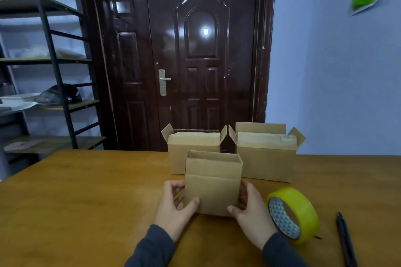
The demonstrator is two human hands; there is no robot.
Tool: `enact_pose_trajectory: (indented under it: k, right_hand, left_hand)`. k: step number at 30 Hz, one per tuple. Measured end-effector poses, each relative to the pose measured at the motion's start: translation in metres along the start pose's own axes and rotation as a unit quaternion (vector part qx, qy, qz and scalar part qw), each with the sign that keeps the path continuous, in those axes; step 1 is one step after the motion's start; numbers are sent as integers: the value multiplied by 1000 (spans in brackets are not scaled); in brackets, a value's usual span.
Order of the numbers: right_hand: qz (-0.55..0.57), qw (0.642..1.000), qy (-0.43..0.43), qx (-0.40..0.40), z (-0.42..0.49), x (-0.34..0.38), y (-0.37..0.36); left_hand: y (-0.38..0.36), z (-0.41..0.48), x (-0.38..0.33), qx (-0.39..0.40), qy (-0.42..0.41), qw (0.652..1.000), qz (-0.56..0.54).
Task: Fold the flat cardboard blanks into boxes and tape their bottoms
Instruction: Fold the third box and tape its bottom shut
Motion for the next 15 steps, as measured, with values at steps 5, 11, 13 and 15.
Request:
enact_pose_trajectory:
  k: [5, 11, 13, 15]
  right_hand:
    - [-60, 998, 10, 7, -8, -2, -11]
    - [-93, 995, 31, -13, -6, 1, -18]
    - [-104, 994, 41, -13, -3, 5, -23]
    - [-112, 992, 50, -12, 3, 9, -34]
  left_hand:
    - [-5, -2, 10, 0, 25, 994, 107]
    - [0, 0, 14, -50, -2, 973, 224]
    - [7, 3, 16, -72, 10, 966, 247]
    - [13, 7, 22, -76, 37, 970, 226]
Point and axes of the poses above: each hand's wrist, its own z-axis towards the middle knuckle, its own y-axis out of the back of the hand, x = y × z, the point moved 7 cm from there along z, towards the middle knuckle, and after that the axes turned 2 degrees about -x, right-handed, at the moved point
